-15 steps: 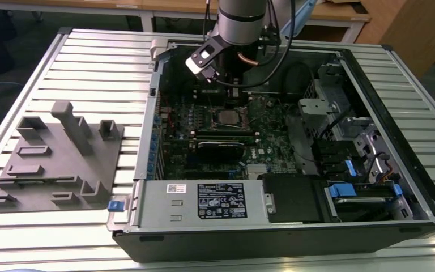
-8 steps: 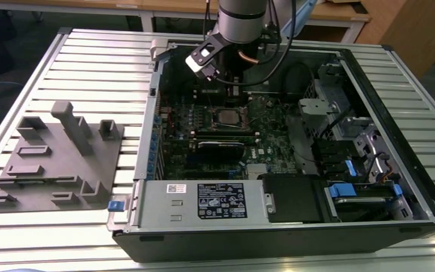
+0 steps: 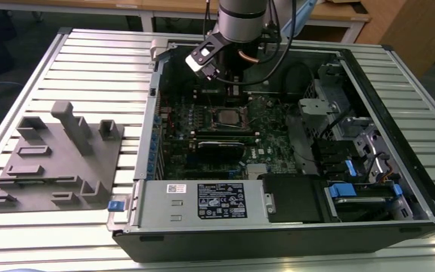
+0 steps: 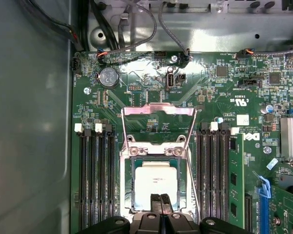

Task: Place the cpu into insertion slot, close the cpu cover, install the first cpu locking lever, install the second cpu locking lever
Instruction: 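Close the cpu cover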

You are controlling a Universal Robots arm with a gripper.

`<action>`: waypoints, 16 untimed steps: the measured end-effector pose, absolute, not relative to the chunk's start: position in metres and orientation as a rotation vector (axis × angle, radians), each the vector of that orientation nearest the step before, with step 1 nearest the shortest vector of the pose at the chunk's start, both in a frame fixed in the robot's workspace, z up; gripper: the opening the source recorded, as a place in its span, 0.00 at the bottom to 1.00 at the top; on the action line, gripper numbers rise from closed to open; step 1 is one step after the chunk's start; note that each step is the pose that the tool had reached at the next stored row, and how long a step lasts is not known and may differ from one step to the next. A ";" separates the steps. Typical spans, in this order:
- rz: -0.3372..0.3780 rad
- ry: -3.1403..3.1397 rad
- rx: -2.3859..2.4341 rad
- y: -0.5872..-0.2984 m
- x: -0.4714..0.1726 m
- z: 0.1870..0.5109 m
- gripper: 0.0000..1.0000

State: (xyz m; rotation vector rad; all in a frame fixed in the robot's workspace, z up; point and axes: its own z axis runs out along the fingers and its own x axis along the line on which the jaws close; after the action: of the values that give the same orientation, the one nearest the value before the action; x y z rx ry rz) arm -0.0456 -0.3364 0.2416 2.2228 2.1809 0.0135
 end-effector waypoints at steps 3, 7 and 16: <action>0.014 2.181 2.223 -0.336 -0.046 0.243 0.11; 0.014 2.181 2.223 -0.336 -0.046 0.246 0.11; 0.014 2.181 2.223 -0.336 -0.046 0.262 0.11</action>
State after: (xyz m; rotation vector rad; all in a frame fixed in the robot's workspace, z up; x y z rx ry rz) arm -0.0455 -0.3363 0.2620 2.2230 2.1810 0.0143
